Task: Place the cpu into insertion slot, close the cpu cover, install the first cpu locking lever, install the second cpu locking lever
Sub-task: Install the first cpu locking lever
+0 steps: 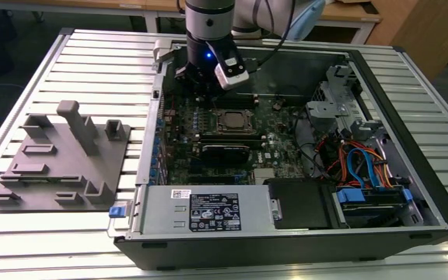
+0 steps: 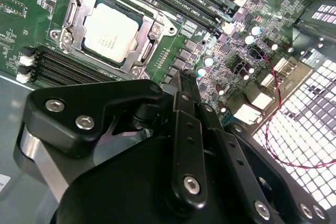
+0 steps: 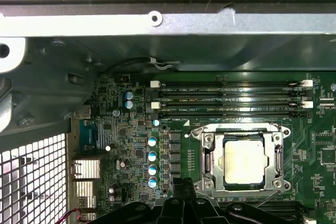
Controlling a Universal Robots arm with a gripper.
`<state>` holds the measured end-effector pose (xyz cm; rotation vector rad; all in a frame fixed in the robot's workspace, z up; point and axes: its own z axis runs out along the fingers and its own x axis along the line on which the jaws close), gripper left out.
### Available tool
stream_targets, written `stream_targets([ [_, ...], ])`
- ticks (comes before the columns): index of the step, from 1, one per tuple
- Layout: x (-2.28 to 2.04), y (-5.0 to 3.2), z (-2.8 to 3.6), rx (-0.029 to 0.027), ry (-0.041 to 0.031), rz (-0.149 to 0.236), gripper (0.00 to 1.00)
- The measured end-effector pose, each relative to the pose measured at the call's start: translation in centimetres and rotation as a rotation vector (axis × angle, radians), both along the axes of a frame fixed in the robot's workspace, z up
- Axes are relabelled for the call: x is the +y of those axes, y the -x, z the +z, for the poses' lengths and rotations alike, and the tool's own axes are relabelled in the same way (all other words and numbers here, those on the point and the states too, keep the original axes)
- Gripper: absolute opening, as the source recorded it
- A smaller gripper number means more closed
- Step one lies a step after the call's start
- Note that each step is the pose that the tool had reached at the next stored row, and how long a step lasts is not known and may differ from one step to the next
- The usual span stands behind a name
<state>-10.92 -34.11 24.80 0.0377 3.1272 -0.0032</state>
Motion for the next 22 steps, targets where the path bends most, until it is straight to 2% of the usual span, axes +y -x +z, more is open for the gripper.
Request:
stream_targets([
  [5, 0.21, 0.0, 0.0, 0.0, -0.0001, 0.0, 0.11],
  [13, 0.92, 0.41, -0.02, -0.0001, -0.0001, -0.011, 0.11],
  [16, 1.4, 0.56, -0.03, -0.0001, 0.0, -0.012, 0.11],
  [22, 2.82, 0.71, -0.03, -0.0001, 0.0, -0.012, 0.11],
])
